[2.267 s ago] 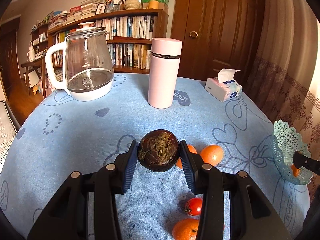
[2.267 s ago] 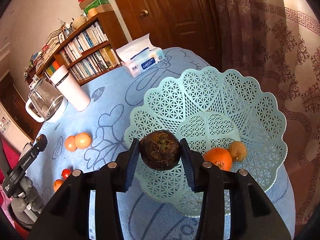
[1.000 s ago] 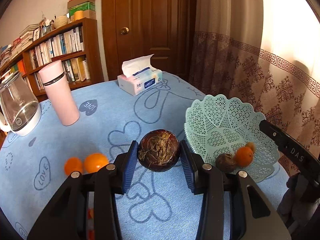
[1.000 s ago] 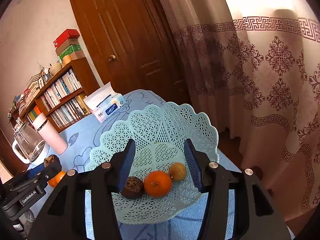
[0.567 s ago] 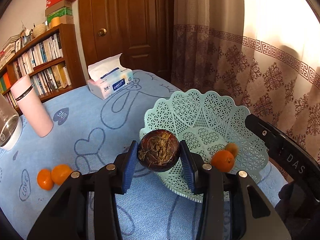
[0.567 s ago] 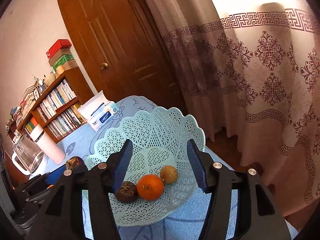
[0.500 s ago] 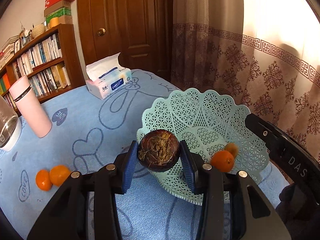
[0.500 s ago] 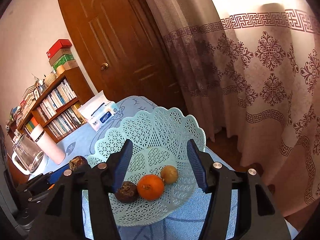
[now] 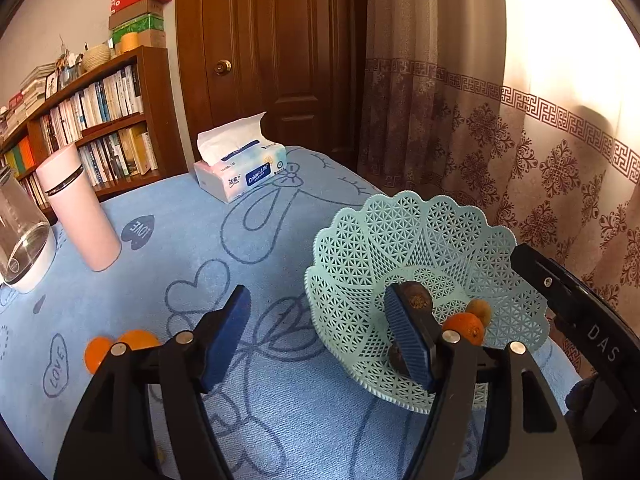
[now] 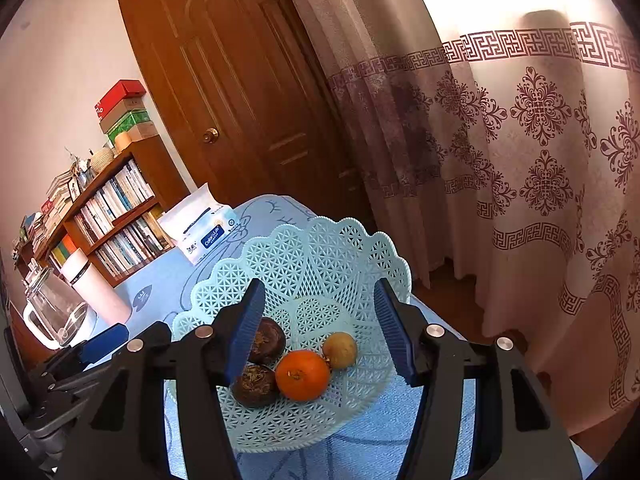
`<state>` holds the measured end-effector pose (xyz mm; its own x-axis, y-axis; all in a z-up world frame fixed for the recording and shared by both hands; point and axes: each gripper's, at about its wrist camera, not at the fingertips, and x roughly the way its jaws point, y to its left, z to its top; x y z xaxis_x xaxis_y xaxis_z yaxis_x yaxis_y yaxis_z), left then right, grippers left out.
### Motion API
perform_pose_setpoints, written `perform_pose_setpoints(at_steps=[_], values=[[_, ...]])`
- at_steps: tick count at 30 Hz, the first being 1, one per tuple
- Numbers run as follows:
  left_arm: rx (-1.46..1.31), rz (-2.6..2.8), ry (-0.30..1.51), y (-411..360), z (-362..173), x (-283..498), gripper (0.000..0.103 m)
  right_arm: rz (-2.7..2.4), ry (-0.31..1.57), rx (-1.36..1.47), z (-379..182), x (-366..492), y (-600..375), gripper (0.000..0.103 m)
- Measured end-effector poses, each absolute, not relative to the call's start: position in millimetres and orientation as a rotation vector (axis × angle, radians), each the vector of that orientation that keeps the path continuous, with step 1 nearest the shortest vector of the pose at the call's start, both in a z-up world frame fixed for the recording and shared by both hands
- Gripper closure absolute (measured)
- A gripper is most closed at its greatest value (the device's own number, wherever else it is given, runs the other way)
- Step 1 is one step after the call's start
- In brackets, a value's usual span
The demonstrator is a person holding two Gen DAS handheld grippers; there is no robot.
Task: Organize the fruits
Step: 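Carry both dark brown fruits to the green basket and release them, then withdraw both tools from the basket toward the remaining oranges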
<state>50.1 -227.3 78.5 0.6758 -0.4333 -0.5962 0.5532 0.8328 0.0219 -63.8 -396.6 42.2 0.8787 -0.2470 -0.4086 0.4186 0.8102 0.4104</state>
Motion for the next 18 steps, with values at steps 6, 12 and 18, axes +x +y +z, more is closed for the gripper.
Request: perform_pose_setpoints(at_steps=[6, 12, 18], values=[[0.177, -0.525, 0.615, -213, 84, 54, 0.016, -0.362, 0.324, 0.498, 44, -67, -394, 0.037], [0.131, -0.475, 0.615, -189, 93, 62, 0.015, -0.337, 0.288, 0.429, 50, -69, -381, 0.036], [0.097, -0.424, 0.601, -164, 103, 69, 0.014, -0.282, 0.260, 0.317, 56, -69, -357, 0.028]])
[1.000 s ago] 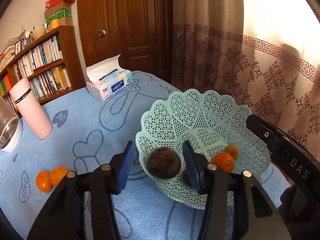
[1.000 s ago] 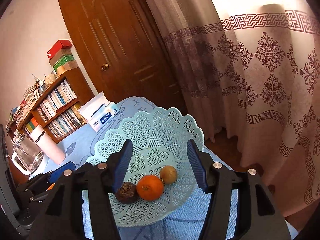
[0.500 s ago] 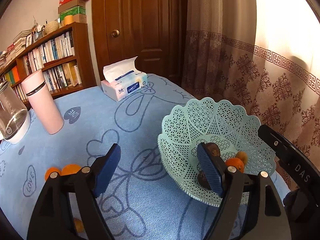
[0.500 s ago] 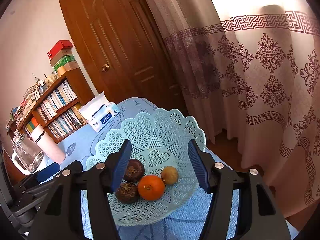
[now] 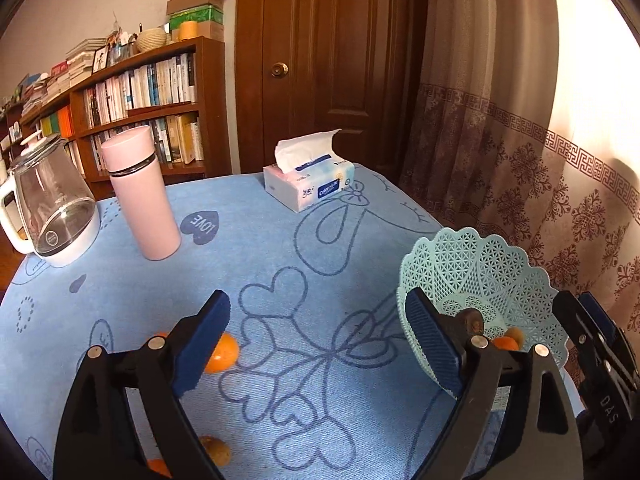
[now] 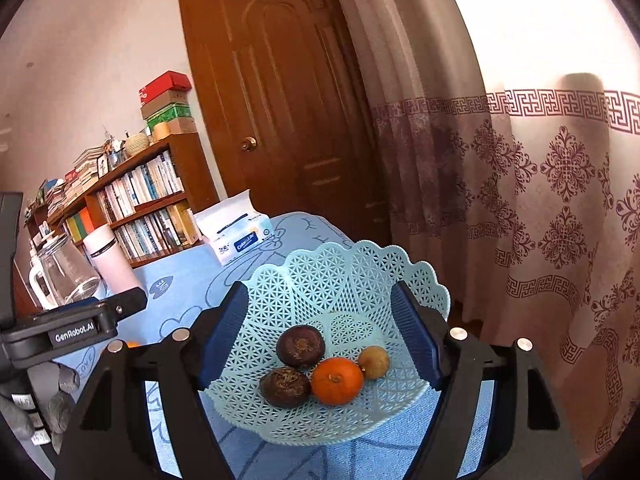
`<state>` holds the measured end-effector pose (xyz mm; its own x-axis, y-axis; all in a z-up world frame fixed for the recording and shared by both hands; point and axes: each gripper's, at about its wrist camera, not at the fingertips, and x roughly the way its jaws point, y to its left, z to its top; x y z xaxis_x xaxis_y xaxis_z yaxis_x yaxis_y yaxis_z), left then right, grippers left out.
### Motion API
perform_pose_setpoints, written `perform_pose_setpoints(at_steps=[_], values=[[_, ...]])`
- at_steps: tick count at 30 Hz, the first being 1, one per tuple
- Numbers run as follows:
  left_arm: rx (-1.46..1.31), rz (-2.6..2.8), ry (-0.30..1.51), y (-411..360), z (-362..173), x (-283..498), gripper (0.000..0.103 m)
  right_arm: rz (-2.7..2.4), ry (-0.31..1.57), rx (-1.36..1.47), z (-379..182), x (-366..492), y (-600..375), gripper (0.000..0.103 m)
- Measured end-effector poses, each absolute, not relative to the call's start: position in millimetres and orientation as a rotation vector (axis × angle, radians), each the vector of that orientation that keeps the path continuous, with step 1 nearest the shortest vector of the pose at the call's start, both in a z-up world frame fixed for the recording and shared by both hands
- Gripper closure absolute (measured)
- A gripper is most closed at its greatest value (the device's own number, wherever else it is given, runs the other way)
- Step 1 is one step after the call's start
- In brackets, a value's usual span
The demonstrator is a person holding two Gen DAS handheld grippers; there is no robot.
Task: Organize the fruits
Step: 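Withdraw both tools from the basket toward the remaining oranges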
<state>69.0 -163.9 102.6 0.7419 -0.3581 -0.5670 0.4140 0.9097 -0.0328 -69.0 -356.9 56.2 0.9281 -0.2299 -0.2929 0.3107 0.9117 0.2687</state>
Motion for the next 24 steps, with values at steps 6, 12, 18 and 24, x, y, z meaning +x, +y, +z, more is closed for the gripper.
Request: perform_pose_setpoints(at_steps=[6, 12, 18, 24], values=[[0.072, -0.372, 0.587, -135, 110, 72, 0.014, -0.246, 0.256, 0.245, 58, -67, -339, 0.028], [0.055, -0.305, 0.583, -101, 113, 77, 0.014, -0.235, 0.263, 0.231, 58, -66, -333, 0.028], [0.025, -0.241, 0.599, -70, 111, 85, 0.014, -0.221, 0.261, 0.182, 57, -65, -323, 0.026], [0.023, -0.191, 0.657, -53, 95, 98, 0.014, -0.199, 0.257, 0.118, 56, -64, -310, 0.024]])
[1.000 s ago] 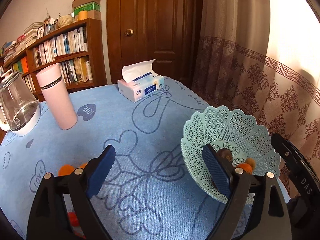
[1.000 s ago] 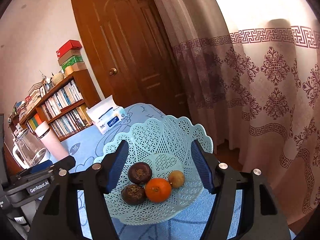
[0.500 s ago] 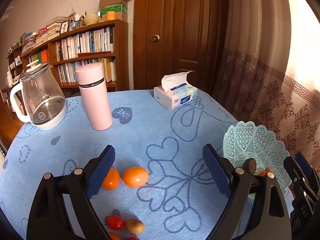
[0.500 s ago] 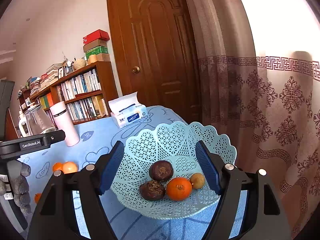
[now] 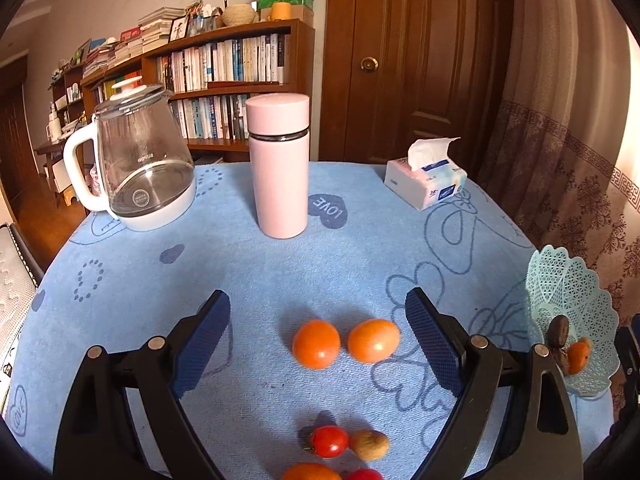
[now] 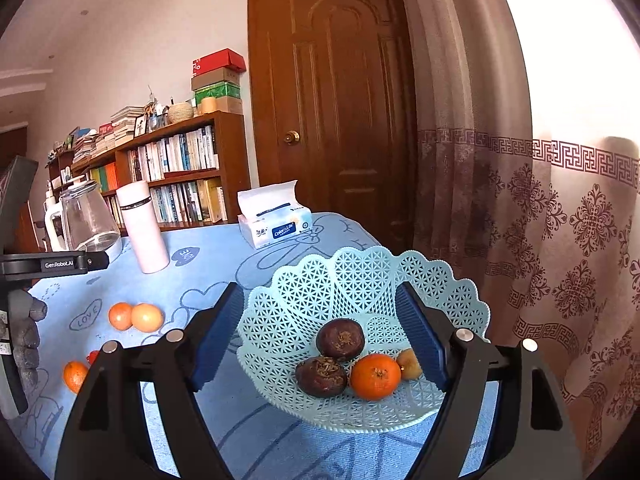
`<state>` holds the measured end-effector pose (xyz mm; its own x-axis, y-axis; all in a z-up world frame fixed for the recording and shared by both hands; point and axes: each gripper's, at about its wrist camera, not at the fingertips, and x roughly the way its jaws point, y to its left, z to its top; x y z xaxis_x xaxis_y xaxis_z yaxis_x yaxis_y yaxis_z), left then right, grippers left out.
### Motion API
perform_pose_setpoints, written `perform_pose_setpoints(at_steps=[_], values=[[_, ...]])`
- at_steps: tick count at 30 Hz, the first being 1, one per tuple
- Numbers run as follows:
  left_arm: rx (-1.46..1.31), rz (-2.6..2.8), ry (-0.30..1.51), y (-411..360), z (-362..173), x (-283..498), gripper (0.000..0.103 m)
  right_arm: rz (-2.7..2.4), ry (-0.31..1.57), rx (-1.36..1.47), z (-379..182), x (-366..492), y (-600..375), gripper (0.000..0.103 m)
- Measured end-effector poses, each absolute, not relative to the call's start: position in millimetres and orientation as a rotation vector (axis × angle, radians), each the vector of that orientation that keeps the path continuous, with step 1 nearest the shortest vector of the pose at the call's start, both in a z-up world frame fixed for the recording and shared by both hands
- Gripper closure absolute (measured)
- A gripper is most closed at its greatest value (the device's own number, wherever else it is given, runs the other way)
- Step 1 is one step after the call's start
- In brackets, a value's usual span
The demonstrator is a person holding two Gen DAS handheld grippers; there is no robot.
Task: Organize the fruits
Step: 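Withdraw both tools from the basket toward the remaining oranges, then grasp an orange with the left tool and lift it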
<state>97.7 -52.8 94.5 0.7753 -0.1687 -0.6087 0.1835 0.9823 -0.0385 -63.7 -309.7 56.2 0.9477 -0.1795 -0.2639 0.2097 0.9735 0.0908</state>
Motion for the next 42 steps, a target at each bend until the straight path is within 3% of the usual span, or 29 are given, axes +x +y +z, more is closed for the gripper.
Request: perform_pose_setpoints(at_steps=[4, 11, 16, 19, 24, 28, 42], values=[[0.038, -0.169, 0.721, -50, 75, 109, 0.015, -0.188, 0.260, 0.099, 55, -63, -305, 0.024], [0.029, -0.155, 0.861, -46, 42, 130, 0.032, -0.170, 0.276, 0.093, 53, -60, -303, 0.024], [0.030, -0.189, 0.880, -50, 35, 133, 0.035, -0.156, 0.289, 0.080, 52, -58, -299, 0.024], [0.032, -0.188, 0.894, -52, 32, 136, 0.045, -0.151, 0.294, 0.080, 51, -57, -299, 0.024], [0.020, -0.218, 0.907, -53, 27, 136, 0.051, -0.145, 0.298, 0.071, 51, -57, -296, 0.024], [0.000, -0.251, 0.905, -53, 26, 137, 0.064, -0.142, 0.302, 0.064, 51, -56, -294, 0.024], [-0.037, -0.253, 0.788, -35, 58, 118, 0.065, -0.152, 0.308, 0.034, 49, -54, -290, 0.024]])
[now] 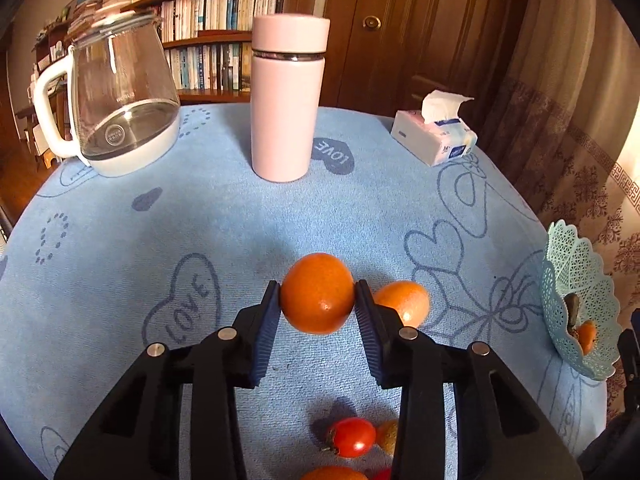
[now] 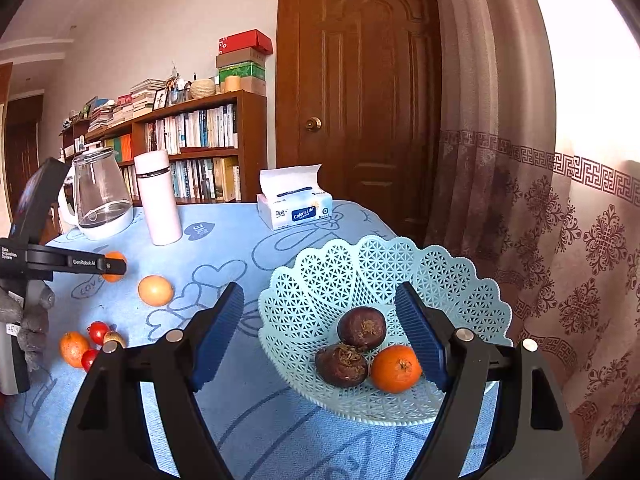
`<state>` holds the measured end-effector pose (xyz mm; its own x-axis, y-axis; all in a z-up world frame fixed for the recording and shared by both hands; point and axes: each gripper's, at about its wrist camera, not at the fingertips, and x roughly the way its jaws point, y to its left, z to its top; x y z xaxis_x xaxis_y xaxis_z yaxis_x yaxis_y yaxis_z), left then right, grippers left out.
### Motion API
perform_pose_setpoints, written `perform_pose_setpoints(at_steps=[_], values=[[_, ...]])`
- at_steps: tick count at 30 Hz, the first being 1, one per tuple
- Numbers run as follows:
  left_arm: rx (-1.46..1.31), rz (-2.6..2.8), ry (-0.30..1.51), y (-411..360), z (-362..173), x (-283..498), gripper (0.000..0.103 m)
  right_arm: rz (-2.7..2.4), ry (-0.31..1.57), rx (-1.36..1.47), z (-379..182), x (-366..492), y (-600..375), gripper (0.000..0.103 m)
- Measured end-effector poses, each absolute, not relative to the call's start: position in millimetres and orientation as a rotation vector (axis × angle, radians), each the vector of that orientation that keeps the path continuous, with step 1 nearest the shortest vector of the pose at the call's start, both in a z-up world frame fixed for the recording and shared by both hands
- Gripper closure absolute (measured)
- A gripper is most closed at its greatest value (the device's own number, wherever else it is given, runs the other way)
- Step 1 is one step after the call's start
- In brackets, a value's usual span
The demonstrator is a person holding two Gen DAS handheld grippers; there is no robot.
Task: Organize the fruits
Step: 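Grasp an orange with the left tool and lift it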
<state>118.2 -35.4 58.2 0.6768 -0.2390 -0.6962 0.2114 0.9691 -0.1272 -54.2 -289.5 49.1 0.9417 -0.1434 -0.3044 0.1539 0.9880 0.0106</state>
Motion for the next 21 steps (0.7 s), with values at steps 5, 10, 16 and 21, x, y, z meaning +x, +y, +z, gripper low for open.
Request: perform_pose_setpoints(at_steps=[5, 10, 16, 21], values=[[-0.047, -0.220, 0.710, -20, 83, 106, 0.065, -0.155, 0.322, 0.001, 48, -50, -284, 0.024], [-0.065, -0.190, 0.641, -4, 103, 95, 0.065, -0.106, 0.319, -0.010, 57, -50, -271, 0.024], [-0.088, -0.184, 0.604, 5, 116, 88, 0.065, 0.050, 0.376, 0.004, 59, -40, -240, 0.024], [-0.093, -0.181, 0.584, 7, 122, 82, 0.065, 0.109, 0.406, 0.007, 61, -27, -223, 0.024]])
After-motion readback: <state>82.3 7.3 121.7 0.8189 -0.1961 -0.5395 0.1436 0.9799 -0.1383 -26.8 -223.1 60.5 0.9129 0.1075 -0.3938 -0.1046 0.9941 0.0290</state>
